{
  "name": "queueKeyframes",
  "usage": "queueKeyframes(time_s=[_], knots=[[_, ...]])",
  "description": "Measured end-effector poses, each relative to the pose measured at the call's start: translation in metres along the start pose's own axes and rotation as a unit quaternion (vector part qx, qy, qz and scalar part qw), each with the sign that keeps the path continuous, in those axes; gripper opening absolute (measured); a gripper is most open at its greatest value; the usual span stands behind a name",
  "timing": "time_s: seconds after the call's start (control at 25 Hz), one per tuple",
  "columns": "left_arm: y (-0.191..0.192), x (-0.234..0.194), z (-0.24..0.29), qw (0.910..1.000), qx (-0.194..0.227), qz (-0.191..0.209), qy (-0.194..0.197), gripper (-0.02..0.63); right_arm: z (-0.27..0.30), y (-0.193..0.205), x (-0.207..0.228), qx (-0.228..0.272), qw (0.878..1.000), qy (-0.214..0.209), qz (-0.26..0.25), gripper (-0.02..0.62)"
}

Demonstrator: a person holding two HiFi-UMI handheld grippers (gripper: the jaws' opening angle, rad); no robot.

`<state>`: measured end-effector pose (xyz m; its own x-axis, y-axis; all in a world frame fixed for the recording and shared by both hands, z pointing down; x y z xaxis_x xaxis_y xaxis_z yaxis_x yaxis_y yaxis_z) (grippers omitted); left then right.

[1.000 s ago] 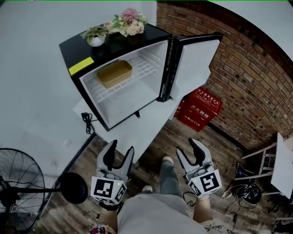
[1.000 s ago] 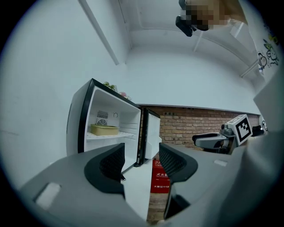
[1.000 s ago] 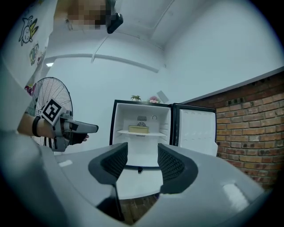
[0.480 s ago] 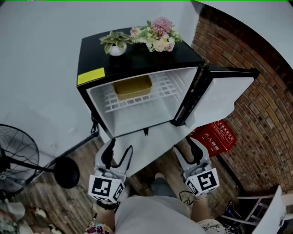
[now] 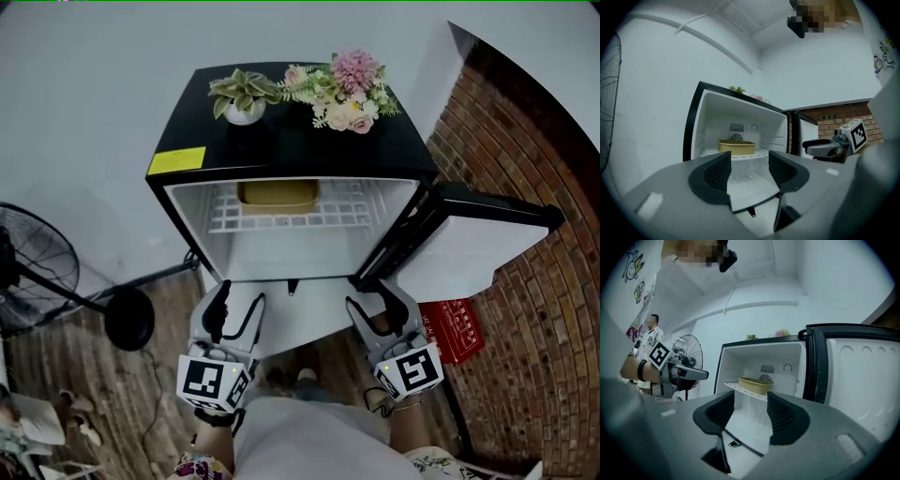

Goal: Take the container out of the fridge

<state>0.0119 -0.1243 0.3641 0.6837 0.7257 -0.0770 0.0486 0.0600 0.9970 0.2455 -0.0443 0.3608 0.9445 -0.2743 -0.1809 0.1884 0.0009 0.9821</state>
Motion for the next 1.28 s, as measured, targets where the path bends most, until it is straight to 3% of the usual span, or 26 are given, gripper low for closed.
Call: queueKeyframes(time_s=[0.36,0.88,1.08,1.28], knots=[[-0.001,0.003,-0.002,0.9979,0.008,0.000,-0.064,0.244,0.026,-0.007,0.007,0.017,0.997,-0.074,-0.025,0.215],[-0.010,-0.033,-0.024,0.9962,0.000,0.005,-0.087,0.244,0.060,-0.017,-0.010,0.022,0.995,-0.090,-0.025,0.215],[-0.004,-0.034,-0.034,0.9955,-0.001,-0.001,-0.094,0.244,0.066,-0.017,-0.017,0.014,0.993,-0.104,-0.056,0.215],[0.000,-0.035,-0.040,0.9952,-0.003,-0.006,-0.098,0.244,0.078,-0.025,-0.024,0.019,0.985,-0.123,-0.120,0.215]])
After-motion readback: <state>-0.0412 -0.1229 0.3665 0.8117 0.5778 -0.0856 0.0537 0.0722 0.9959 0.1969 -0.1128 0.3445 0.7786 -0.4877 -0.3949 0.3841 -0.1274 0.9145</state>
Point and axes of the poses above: the fingertips, and each gripper's own axes: z forward along the fingers, x to its right, y out of its underside, the point moved 6 cm from there along -z, backward along the fingers, and after that the axes turned 1 degree about y, right-handed, at the moved point
